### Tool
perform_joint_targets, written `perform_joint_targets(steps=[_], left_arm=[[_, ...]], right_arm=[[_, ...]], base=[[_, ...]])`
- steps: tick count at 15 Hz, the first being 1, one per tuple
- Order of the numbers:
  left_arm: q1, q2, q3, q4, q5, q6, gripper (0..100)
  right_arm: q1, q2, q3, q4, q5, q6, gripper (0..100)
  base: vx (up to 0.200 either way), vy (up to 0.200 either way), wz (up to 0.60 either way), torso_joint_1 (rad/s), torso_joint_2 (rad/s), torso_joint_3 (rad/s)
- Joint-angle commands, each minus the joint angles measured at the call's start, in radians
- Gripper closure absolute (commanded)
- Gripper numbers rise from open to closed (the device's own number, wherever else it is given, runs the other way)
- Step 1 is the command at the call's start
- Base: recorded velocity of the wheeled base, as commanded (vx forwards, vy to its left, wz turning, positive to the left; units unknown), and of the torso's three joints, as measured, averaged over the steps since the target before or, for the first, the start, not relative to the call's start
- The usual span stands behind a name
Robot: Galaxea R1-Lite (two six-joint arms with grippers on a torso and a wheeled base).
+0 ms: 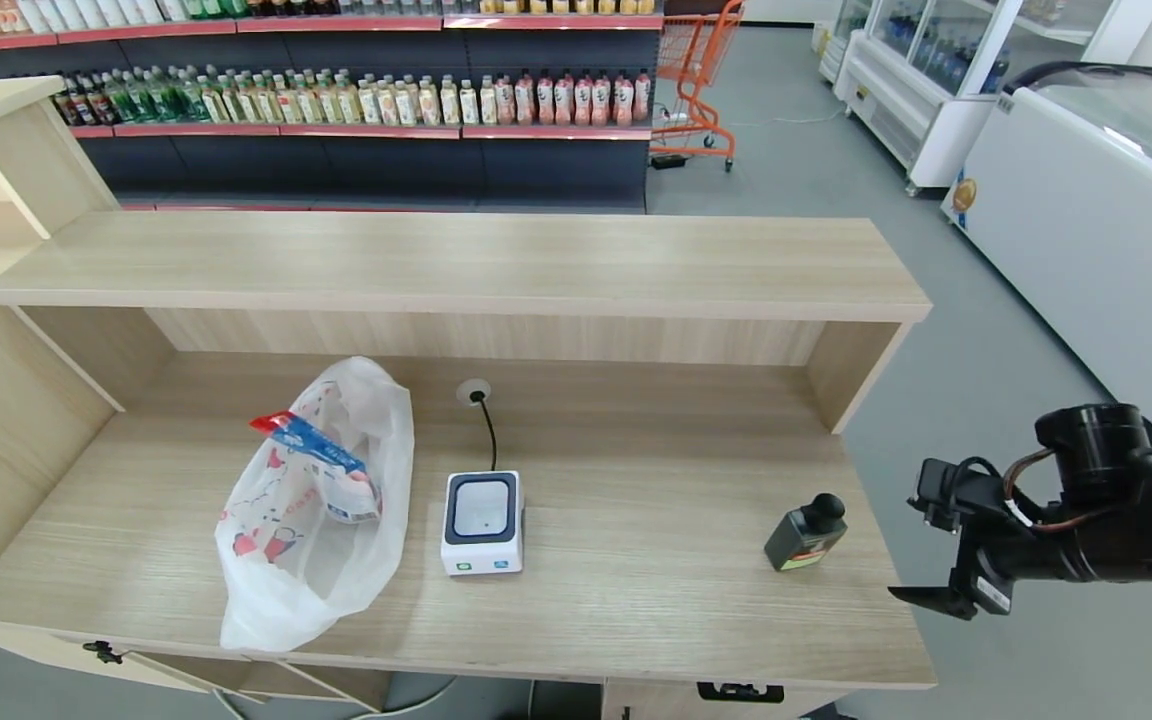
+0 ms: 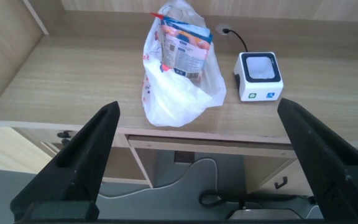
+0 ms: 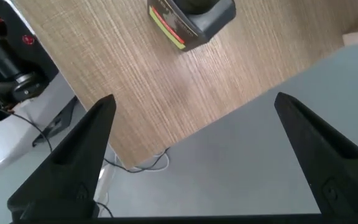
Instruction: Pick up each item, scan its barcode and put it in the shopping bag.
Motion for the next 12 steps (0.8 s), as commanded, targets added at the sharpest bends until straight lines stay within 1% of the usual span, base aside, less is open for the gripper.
perform_joint_targets(steps=[1, 2, 6, 10, 11, 12], left_arm=[[0.000, 0.002, 0.000, 0.000, 0.000, 0.000, 0], [0.000, 0.002, 0.000, 0.000, 0.000, 0.000, 0], [0.000, 0.002, 0.000, 0.000, 0.000, 0.000, 0], [0.000, 0.002, 0.000, 0.000, 0.000, 0.000, 0], [0.000, 0.002, 0.000, 0.000, 0.000, 0.000, 0], [0.000, 0.002, 0.000, 0.000, 0.000, 0.000, 0]], right_arm=[[0.003, 0.058, -0.024, 0.000, 0.022, -0.020, 0], [0.006, 0.070, -0.032, 0.003, 0.045, -0.022, 0], [0.030, 0.115, -0.070, 0.006, 0.080, -0.049, 0], [0.049, 0.161, -0.093, 0.005, 0.100, -0.063, 0], [0.050, 0.169, -0.103, 0.005, 0.100, -0.063, 100], [0.055, 0.179, -0.112, 0.003, 0.100, -0.062, 100]], base=[[0.000, 0.000, 0.00, 0.000, 0.00, 0.000], [0.000, 0.000, 0.00, 0.000, 0.00, 0.000], [0.000, 0.000, 0.00, 0.000, 0.00, 0.000], [0.000, 0.000, 0.00, 0.000, 0.00, 0.000], [0.000, 0.000, 0.00, 0.000, 0.00, 0.000], [0.000, 0.000, 0.00, 0.000, 0.00, 0.000]])
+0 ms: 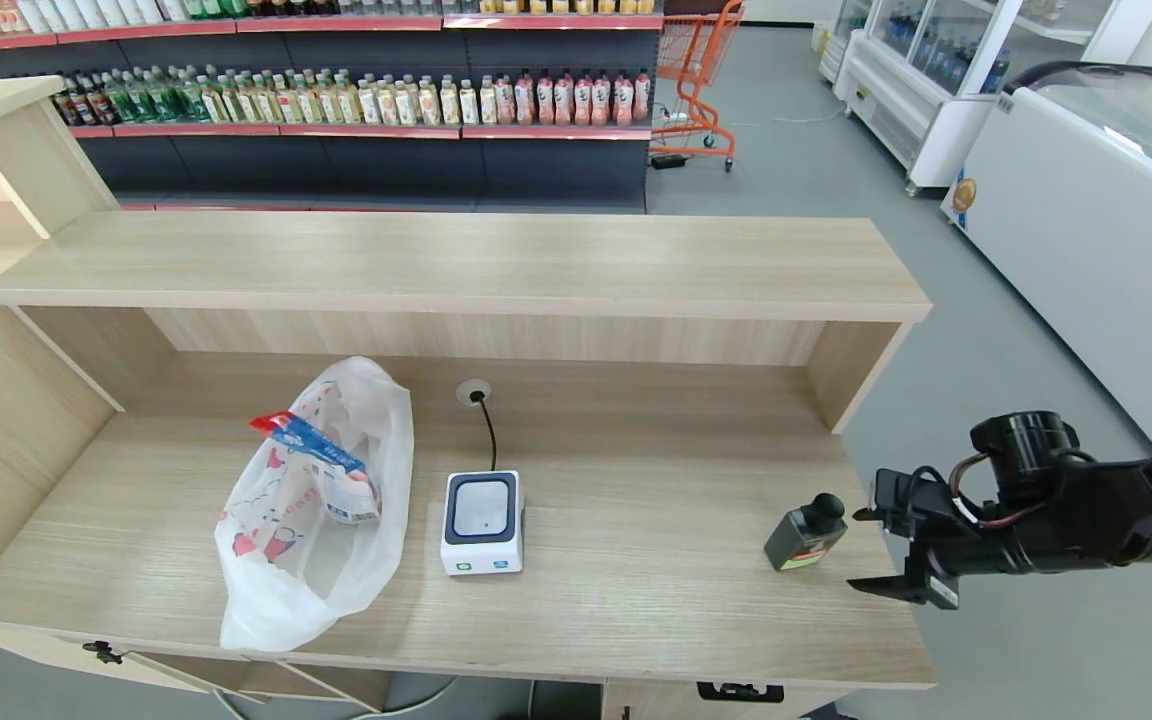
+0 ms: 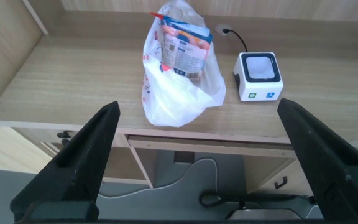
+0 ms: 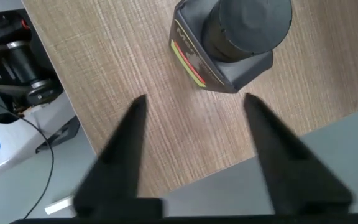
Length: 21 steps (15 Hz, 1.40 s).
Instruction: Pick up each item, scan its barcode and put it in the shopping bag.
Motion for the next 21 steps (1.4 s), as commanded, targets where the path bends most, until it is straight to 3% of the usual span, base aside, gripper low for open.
perform_joint_targets(steps=[1, 8, 9, 13, 21], left_arm=[[0.001, 0.002, 0.000, 0.000, 0.000, 0.000, 0], [0.001, 0.002, 0.000, 0.000, 0.000, 0.000, 0], [0.001, 0.002, 0.000, 0.000, 0.000, 0.000, 0], [0.001, 0.002, 0.000, 0.000, 0.000, 0.000, 0], [0.001, 0.002, 0.000, 0.000, 0.000, 0.000, 0]], right_arm=[[0.006, 0.026, -0.016, -0.002, 0.004, -0.001, 100], [-0.022, -0.034, 0.001, -0.005, 0.031, -0.001, 100], [-0.037, -0.040, -0.004, -0.006, 0.037, -0.001, 0], [-0.028, 0.012, -0.050, -0.006, 0.039, -0.030, 0], [0.073, 0.169, -0.180, -0.006, 0.073, -0.065, 0]], base=[[0.000, 0.000, 0.00, 0.000, 0.00, 0.000], [0.000, 0.000, 0.00, 0.000, 0.00, 0.000], [0.000, 0.000, 0.00, 0.000, 0.00, 0.000], [0.000, 0.000, 0.00, 0.000, 0.00, 0.000], [0.000, 0.000, 0.00, 0.000, 0.00, 0.000]])
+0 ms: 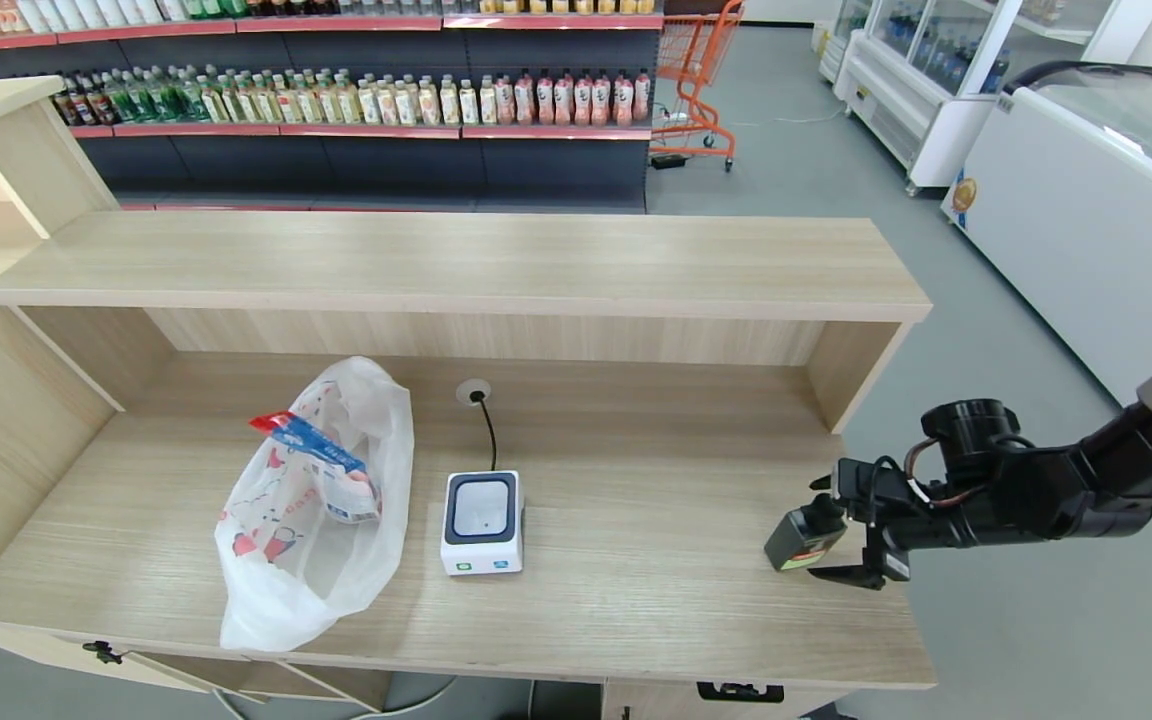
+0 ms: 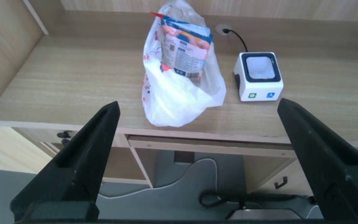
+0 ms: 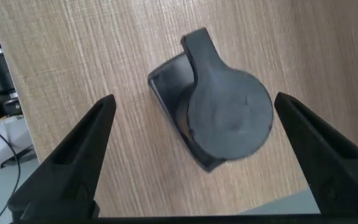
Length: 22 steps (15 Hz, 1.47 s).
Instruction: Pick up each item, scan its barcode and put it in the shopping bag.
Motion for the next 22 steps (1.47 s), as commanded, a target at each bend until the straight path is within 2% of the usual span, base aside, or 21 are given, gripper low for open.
perform_joint_targets(steps=[1, 6, 8, 9, 13, 17, 18, 20, 22], left_arm=[[0.000, 0.002, 0.000, 0.000, 0.000, 0.000, 0], [0.000, 0.002, 0.000, 0.000, 0.000, 0.000, 0], [0.000, 0.002, 0.000, 0.000, 0.000, 0.000, 0], [0.000, 0.002, 0.000, 0.000, 0.000, 0.000, 0], [0.000, 0.002, 0.000, 0.000, 0.000, 0.000, 0], [0.000, 0.002, 0.000, 0.000, 0.000, 0.000, 0], [0.000, 0.002, 0.000, 0.000, 0.000, 0.000, 0], [0.000, 0.002, 0.000, 0.000, 0.000, 0.000, 0], [0.000, 0.002, 0.000, 0.000, 0.000, 0.000, 0]], right_arm=[[0.026, 0.057, -0.031, -0.002, 0.003, 0.000, 0], [0.048, 0.102, -0.054, -0.014, 0.005, -0.001, 0], [0.046, 0.114, -0.046, -0.077, 0.016, -0.001, 0], [0.046, 0.111, -0.043, -0.080, 0.019, -0.001, 100], [0.011, 0.044, 0.015, -0.075, 0.078, 0.007, 100], [-0.087, -0.090, 0.116, -0.074, 0.140, 0.031, 100], [-0.116, -0.131, 0.135, -0.074, 0.152, 0.069, 100], [-0.228, -0.271, 0.214, -0.074, 0.157, 0.260, 100], [-0.299, -0.406, 0.279, -0.074, 0.158, 0.407, 100]], base=[[0.000, 0.000, 0.00, 0.000, 0.00, 0.000], [0.000, 0.000, 0.00, 0.000, 0.00, 0.000], [0.000, 0.000, 0.00, 0.000, 0.00, 0.000], [0.000, 0.000, 0.00, 0.000, 0.00, 0.000], [0.000, 0.000, 0.00, 0.000, 0.00, 0.000], [0.000, 0.000, 0.00, 0.000, 0.00, 0.000], [0.000, 0.000, 0.00, 0.000, 0.00, 0.000], [0.000, 0.000, 0.00, 0.000, 0.00, 0.000], [0.000, 0.000, 0.00, 0.000, 0.00, 0.000]])
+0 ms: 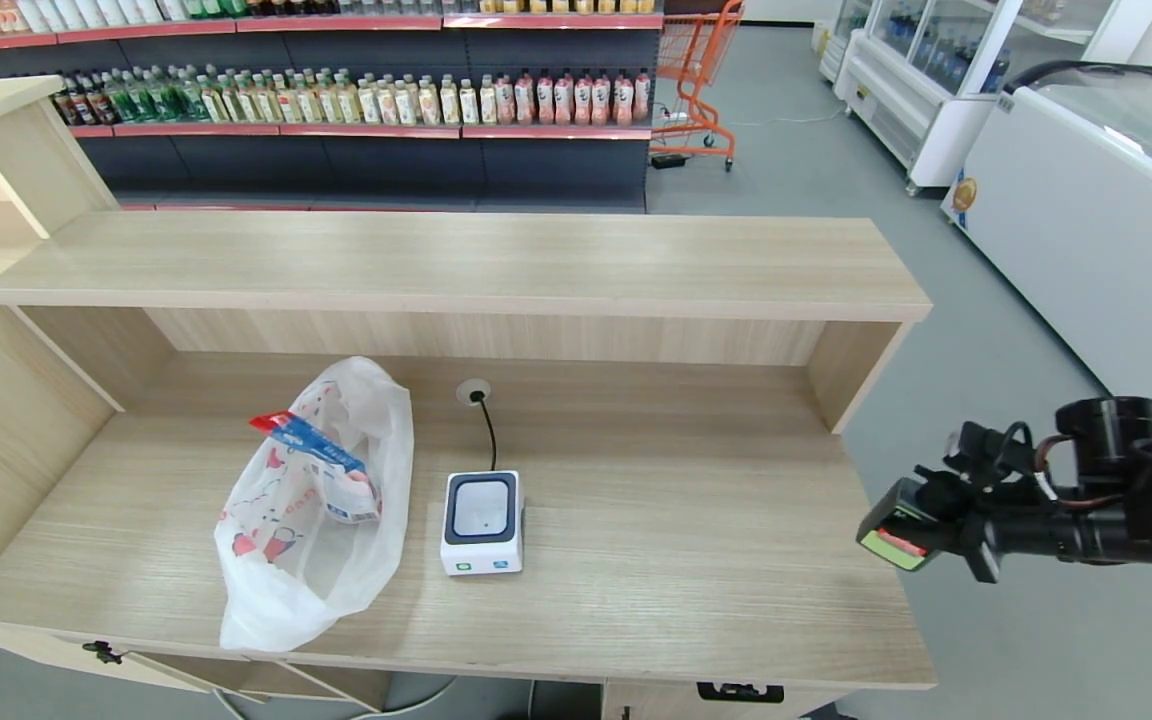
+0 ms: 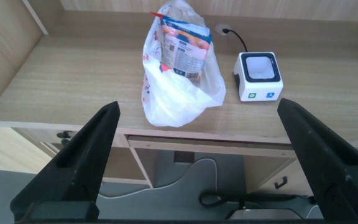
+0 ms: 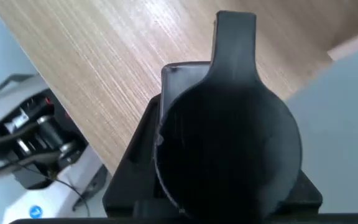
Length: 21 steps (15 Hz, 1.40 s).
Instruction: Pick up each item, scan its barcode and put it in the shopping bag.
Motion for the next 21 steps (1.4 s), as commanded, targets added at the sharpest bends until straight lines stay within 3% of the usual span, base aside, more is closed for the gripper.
perform_joint_targets(steps=[1, 5, 9, 10, 14, 15, 17, 18, 19, 20, 21], left_arm=[[0.001, 0.002, 0.000, 0.000, 0.000, 0.000, 0], [0.001, 0.002, 0.000, 0.000, 0.000, 0.000, 0], [0.001, 0.002, 0.000, 0.000, 0.000, 0.000, 0], [0.001, 0.002, 0.000, 0.000, 0.000, 0.000, 0], [0.001, 0.002, 0.000, 0.000, 0.000, 0.000, 0], [0.001, 0.002, 0.000, 0.000, 0.000, 0.000, 0], [0.002, 0.002, 0.000, 0.000, 0.000, 0.000, 0], [0.001, 0.002, 0.000, 0.000, 0.000, 0.000, 0], [0.001, 0.002, 0.000, 0.000, 0.000, 0.000, 0], [0.001, 0.002, 0.000, 0.000, 0.000, 0.000, 0], [0.001, 0.002, 0.000, 0.000, 0.000, 0.000, 0]], right_arm=[[-0.092, -0.243, 0.101, -0.007, 0.005, 0.155, 100], [-0.091, -0.481, 0.197, -0.007, 0.018, 0.169, 100], [0.030, -0.581, 0.245, -0.010, 0.024, -0.058, 100], [0.055, -0.582, 0.250, -0.010, 0.045, -0.172, 100], [0.107, -0.479, 0.282, -0.001, 0.302, -0.925, 100], [0.112, -0.470, 0.296, 0.013, 0.309, -1.059, 100], [0.118, -0.469, 0.288, 0.031, 0.312, -1.166, 100], [0.173, -0.460, 0.286, 0.036, 0.334, -1.259, 100], [0.173, -0.460, 0.286, 0.036, 0.334, -1.259, 100], [0.296, -0.406, 0.296, 0.037, 0.410, -1.471, 100], [0.343, -0.374, 0.286, 0.036, 0.458, -1.600, 100]], base=[[0.000, 0.000, 0.00, 0.000, 0.00, 0.000], [0.000, 0.000, 0.00, 0.000, 0.00, 0.000], [0.000, 0.000, 0.00, 0.000, 0.00, 0.000], [0.000, 0.000, 0.00, 0.000, 0.00, 0.000], [0.000, 0.000, 0.00, 0.000, 0.00, 0.000], [0.000, 0.000, 0.00, 0.000, 0.00, 0.000], [0.000, 0.000, 0.00, 0.000, 0.00, 0.000], [0.000, 0.000, 0.00, 0.000, 0.00, 0.000], [0.000, 0.000, 0.00, 0.000, 0.00, 0.000], [0.000, 0.000, 0.00, 0.000, 0.00, 0.000], [0.000, 0.000, 0.00, 0.000, 0.00, 0.000]])
